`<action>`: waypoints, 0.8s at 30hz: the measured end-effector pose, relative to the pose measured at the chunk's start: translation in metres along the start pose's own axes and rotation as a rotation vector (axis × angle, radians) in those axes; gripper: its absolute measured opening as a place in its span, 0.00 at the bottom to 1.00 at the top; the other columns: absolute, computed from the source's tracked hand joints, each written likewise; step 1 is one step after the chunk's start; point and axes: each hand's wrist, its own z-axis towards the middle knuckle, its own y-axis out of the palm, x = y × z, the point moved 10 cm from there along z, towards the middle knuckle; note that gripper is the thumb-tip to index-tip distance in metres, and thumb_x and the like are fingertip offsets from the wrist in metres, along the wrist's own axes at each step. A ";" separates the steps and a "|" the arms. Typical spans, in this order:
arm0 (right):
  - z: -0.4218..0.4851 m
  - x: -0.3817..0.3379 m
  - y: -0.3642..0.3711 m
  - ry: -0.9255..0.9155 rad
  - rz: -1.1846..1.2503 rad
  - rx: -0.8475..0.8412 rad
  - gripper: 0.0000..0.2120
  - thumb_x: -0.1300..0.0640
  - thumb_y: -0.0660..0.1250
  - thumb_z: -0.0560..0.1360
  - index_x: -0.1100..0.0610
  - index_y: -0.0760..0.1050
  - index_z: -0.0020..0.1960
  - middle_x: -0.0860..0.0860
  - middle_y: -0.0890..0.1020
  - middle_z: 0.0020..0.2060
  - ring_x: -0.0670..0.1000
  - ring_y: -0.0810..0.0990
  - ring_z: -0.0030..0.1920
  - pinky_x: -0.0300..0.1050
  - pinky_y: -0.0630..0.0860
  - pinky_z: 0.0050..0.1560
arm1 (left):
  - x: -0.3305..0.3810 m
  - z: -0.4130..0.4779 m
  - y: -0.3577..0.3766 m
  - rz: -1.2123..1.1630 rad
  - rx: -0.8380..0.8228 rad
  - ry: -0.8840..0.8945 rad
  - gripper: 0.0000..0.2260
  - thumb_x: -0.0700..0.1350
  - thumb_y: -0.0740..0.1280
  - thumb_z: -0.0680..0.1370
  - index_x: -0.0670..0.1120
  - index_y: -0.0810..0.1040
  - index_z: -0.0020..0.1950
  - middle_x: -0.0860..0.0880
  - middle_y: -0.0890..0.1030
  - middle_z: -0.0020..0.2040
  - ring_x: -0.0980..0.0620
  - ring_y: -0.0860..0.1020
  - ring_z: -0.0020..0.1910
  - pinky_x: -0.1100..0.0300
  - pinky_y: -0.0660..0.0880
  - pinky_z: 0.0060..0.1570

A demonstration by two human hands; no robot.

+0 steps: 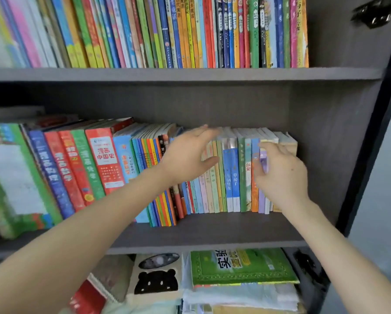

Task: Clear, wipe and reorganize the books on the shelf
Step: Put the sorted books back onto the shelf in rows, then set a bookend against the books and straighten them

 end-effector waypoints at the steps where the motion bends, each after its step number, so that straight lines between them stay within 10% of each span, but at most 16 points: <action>1: -0.008 -0.022 0.000 -0.060 0.090 -0.012 0.15 0.59 0.65 0.76 0.58 0.76 0.62 0.55 0.82 0.50 0.58 0.80 0.48 0.46 0.71 0.43 | -0.003 -0.015 -0.012 0.033 0.027 -0.012 0.23 0.49 0.69 0.75 0.43 0.73 0.68 0.44 0.77 0.66 0.45 0.72 0.68 0.56 0.68 0.64; 15: -0.283 -0.339 0.086 -0.752 0.786 -1.047 0.07 0.59 0.66 0.75 0.52 0.83 0.49 0.43 0.81 0.37 0.44 0.77 0.37 0.42 0.74 0.46 | -0.036 -0.406 -0.176 0.440 -0.012 -0.770 0.09 0.43 0.63 0.72 0.44 0.83 0.44 0.47 0.83 0.44 0.43 0.80 0.45 0.54 0.76 0.46; 24: -0.481 -0.469 0.018 -1.053 0.809 -1.402 0.11 0.55 0.60 0.80 0.53 0.79 0.57 0.49 0.83 0.51 0.49 0.79 0.51 0.41 0.73 0.46 | 0.036 -0.625 -0.286 0.611 0.064 -1.076 0.06 0.40 0.68 0.72 0.44 0.84 0.44 0.49 0.84 0.43 0.46 0.82 0.42 0.62 0.72 0.48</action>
